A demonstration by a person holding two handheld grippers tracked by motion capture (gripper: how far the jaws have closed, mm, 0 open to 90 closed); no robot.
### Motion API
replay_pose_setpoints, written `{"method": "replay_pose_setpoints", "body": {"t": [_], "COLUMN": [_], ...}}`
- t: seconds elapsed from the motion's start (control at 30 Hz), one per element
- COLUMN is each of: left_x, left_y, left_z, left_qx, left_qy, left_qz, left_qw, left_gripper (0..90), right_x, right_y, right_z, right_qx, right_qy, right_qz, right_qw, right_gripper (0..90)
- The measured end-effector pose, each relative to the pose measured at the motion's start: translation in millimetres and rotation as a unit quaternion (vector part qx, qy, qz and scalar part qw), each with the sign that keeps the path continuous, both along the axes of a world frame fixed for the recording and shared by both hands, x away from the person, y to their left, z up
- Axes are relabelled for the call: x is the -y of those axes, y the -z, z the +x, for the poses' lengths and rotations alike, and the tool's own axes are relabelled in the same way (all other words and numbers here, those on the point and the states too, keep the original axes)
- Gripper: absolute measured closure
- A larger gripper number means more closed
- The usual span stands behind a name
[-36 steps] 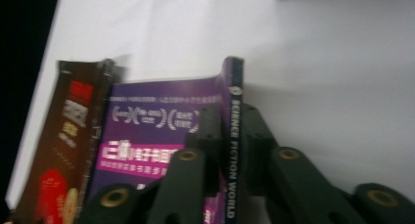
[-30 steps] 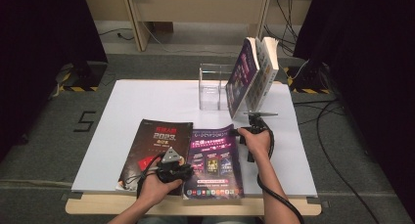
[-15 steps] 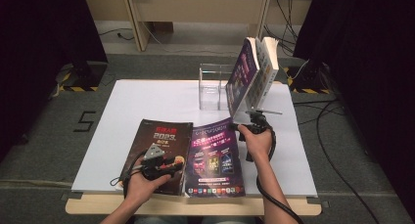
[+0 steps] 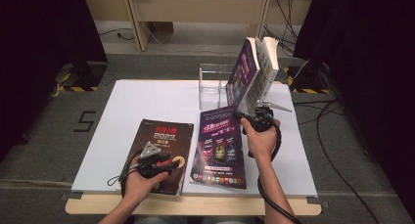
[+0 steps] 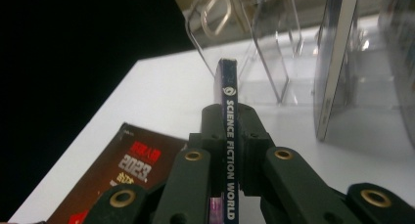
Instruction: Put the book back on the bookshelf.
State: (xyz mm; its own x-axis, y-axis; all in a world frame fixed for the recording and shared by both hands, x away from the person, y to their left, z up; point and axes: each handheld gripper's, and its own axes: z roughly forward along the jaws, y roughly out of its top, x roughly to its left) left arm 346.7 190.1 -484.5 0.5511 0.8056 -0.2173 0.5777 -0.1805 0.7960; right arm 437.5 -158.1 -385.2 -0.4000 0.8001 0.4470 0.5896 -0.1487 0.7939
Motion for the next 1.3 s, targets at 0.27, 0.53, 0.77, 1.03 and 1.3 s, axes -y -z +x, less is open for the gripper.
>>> {"method": "replay_pose_setpoints", "body": {"t": [0.27,0.53,0.77,1.03,1.3], "left_x": [-1.8,-2.2,-2.5,-3.3,-3.6], "left_y": [-0.1,0.2,0.4,-0.4,-0.7], "left_z": [1.0,1.0,1.2,1.3,1.2], "left_qx": [0.000,0.002,0.002,0.003,0.003], "left_qy": [-0.009,-0.010,-0.010,-0.012,-0.012], "left_qz": [0.001,0.004,0.005,0.005,0.004], "left_qw": [1.0000,0.9999,0.9999,0.9999,0.9999], "left_gripper": [41.3,40.8,40.7,40.7,40.9], "right_x": [1.3,2.1,3.9,6.2,7.5], "right_y": [-21.5,-38.4,-50.7,-58.1,-65.3], "right_z": [-12.0,-18.0,-21.1,-21.1,-20.9], "right_qx": [0.054,0.096,0.123,0.141,0.154], "right_qy": [0.024,0.049,0.069,0.081,0.093], "right_qz": [-0.003,-0.007,-0.010,-0.013,-0.013], "right_qw": [0.9983,0.9942,0.9900,0.9867,0.9836], "right_gripper": [84.7,84.6,84.6,84.7,84.7]}}
